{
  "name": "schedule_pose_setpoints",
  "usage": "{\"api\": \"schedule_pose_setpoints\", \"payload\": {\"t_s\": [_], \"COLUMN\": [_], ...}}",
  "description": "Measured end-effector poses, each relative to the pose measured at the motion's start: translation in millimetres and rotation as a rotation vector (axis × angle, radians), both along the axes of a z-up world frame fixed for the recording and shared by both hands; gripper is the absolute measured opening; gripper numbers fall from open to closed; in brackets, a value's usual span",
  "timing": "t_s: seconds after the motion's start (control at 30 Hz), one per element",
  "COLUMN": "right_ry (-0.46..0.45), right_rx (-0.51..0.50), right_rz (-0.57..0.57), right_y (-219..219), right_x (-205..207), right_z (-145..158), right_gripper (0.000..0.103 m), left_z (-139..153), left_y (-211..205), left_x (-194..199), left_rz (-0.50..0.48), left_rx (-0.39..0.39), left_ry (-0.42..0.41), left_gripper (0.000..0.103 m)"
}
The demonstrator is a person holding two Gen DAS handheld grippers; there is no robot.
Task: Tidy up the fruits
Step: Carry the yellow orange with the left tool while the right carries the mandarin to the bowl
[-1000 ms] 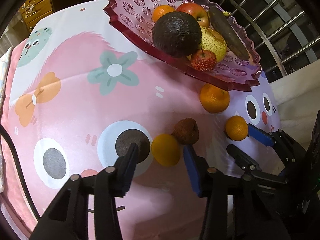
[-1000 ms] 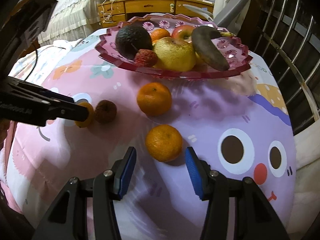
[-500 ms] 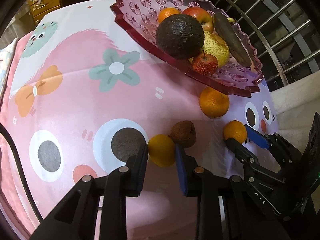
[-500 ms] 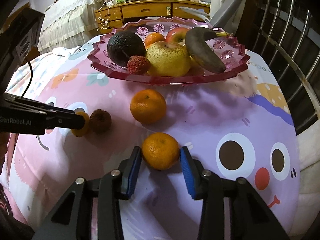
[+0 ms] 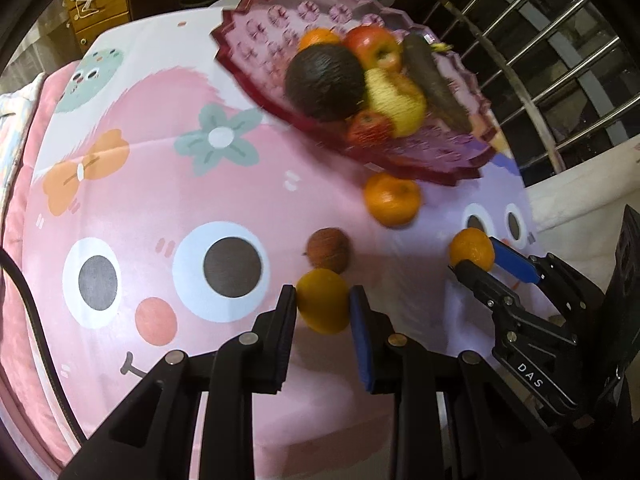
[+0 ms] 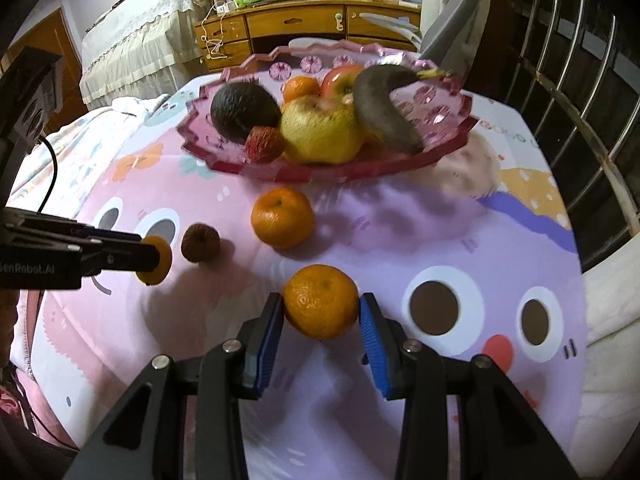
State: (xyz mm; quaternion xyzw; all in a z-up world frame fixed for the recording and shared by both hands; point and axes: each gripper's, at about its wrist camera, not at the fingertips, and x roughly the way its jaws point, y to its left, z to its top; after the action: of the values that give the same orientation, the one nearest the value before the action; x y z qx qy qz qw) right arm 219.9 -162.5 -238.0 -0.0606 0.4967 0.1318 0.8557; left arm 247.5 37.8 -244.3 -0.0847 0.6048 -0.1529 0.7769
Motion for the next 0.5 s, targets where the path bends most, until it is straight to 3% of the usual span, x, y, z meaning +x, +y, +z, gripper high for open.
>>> {"api": "schedule_pose_setpoints", "payload": {"t_s": [0.5], "right_ry": [-0.127], "right_rx": [0.017], "right_rz": [0.059], "right_y": [-15.9], "right_x": [14.7], "right_z": [65.8], "right_gripper": [0.039], "left_z": [71.4], "left_y": [-34.6], "left_x": [17.5], "left_rz": [0.065], "left_rx": [-0.104], "left_ry": [-0.182], "left_gripper": [0.025]}}
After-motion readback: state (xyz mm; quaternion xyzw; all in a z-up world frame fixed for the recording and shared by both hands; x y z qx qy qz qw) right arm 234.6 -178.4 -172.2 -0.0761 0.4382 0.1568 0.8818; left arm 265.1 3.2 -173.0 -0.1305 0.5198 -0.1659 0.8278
